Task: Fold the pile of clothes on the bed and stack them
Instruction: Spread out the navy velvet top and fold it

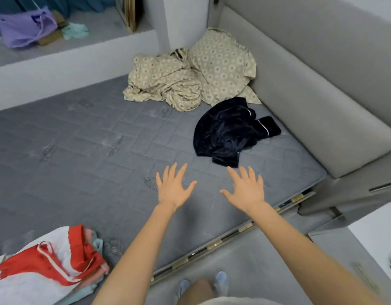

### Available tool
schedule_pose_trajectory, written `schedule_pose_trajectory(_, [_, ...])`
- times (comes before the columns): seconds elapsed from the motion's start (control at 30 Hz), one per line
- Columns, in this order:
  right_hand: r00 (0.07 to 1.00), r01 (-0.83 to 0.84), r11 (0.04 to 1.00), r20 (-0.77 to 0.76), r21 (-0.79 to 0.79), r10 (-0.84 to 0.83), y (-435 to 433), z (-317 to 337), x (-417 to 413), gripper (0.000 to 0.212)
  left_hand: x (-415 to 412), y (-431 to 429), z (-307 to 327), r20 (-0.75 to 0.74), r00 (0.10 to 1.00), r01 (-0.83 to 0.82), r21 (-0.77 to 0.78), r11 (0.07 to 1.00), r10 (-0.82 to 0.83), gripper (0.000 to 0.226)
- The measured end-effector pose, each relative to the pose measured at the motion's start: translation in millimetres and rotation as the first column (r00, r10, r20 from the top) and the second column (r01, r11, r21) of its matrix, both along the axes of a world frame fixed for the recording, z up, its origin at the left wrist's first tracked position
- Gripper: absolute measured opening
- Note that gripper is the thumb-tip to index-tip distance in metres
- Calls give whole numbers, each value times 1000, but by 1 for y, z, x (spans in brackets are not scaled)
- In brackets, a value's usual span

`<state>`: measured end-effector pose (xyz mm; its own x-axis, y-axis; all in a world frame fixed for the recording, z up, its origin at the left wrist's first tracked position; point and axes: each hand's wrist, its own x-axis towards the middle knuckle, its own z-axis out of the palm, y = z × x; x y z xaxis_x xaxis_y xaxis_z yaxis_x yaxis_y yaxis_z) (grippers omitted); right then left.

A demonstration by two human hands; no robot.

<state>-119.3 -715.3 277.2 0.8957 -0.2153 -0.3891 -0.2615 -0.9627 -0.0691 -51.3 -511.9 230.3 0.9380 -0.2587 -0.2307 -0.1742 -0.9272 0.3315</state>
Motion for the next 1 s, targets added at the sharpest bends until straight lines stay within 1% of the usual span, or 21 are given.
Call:
schedule_pose_trajectory(0.07, [999,35,999,24,-8,-35,-21,0,10,77,13,-23,0,13,1000,23,-10,1000,-23,67])
schedule_pose_trajectory(0.17, [999,38,999,26,-38,-37,-42,-2,29,76,38,-54,-3,11,999,47,-31,998,-47,67])
schedule_pose_trajectory(0.37, [995,95,995,10,12,-95,-72,-16,75,76,100,-99,-20,-24,996,87,-39,995,-88,67])
schedule_pose_trajectory(0.63, [983,181,983,0,26,-181,-154,-31,132,76,170,-170,-41,-75,987,138,-26,990,-139,68])
schedule_pose_trajectory(0.83, [987,161,986,-27,32,-160,-231,-60,191,76,221,-227,-68,-112,989,94,9,996,-92,68])
schedule_pose_trajectory(1.0, [992,105,990,-80,94,-98,-297,-104,239,77,256,-289,-113,-188,982,-2,59,998,13,69])
